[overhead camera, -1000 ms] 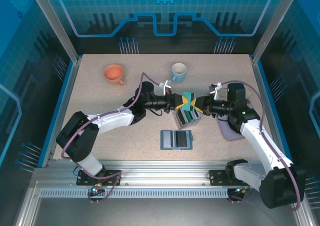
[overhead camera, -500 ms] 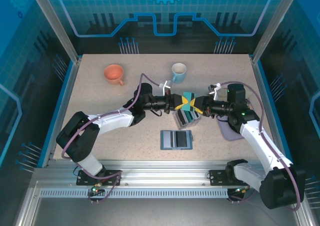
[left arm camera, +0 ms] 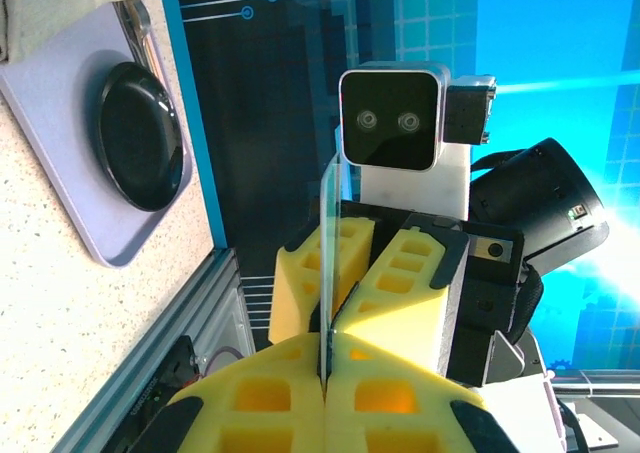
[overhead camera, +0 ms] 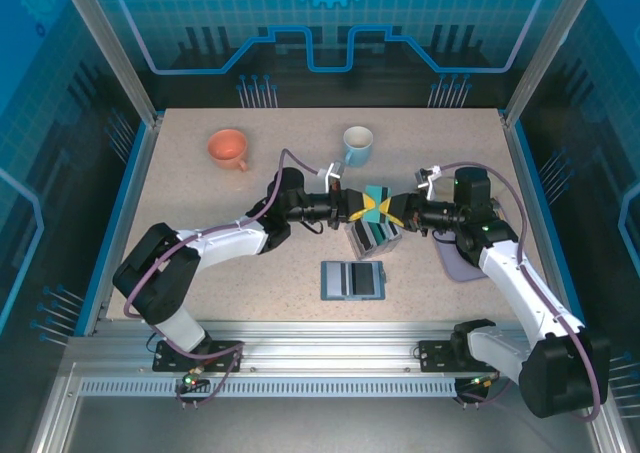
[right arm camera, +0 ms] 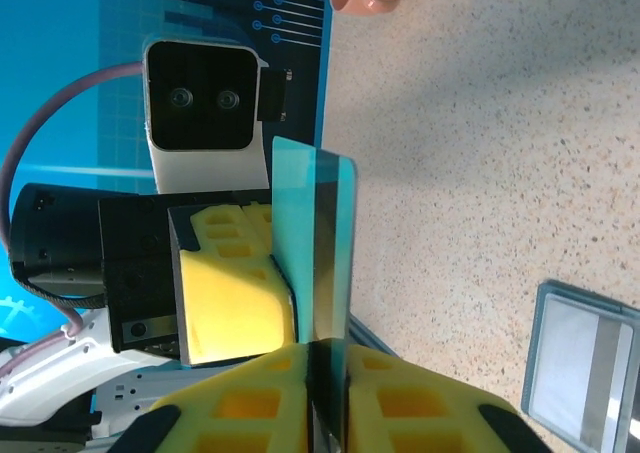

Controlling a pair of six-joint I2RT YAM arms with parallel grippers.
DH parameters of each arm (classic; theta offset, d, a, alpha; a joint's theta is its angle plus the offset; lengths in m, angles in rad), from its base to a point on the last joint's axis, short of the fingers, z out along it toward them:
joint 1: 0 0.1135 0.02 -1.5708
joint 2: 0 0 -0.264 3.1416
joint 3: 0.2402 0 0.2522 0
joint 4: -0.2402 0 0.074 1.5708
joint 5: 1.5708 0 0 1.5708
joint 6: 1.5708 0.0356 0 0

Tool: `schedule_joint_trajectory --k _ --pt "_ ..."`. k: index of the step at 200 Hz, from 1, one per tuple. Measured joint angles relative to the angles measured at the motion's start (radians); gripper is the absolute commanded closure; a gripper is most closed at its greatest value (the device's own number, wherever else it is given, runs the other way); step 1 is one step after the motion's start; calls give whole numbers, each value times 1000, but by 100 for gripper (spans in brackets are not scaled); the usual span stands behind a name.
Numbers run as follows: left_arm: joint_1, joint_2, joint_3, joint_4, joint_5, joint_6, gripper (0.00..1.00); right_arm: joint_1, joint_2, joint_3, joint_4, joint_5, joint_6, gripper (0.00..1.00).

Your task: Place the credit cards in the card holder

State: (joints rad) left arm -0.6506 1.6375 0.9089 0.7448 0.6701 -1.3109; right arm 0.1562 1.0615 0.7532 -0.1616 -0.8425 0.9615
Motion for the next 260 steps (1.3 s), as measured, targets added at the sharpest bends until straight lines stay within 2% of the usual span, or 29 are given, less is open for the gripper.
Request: schedule_joint_trajectory --k 13,23,27,43,66,94,121,158,181,260 --pt "0 0 -3 -20 0 7 82 1 0 0 -14 3 -12 95" --pt "0 -2 -3 -58 -1 22 62 1 -1 0 -34 14 -25 95" --pt "-1 -2 -3 -82 -1 32 57 1 -2 0 -51 30 -37 95" --pt "-1 -17 -2 -206 -16 80 45 1 -12 0 -138 114 -78 96" --pt "-1 -59 0 -405 -69 165 35 16 -78 -9 -264 244 -125 97" --pt "-1 -101 -1 -578 -150 228 34 59 -219 -50 -364 364 -144 97" --pt "-1 -134 -14 -690 -229 267 29 125 -258 -79 -432 443 -148 98" --pt "-1 -212 -44 -828 -329 305 22 267 -202 -79 -485 569 -159 98" --pt "-1 -263 -55 -882 -380 325 22 340 -161 -72 -508 645 -169 97" --pt "-1 -401 -245 -957 -483 326 18 439 -28 24 -549 758 -260 98"
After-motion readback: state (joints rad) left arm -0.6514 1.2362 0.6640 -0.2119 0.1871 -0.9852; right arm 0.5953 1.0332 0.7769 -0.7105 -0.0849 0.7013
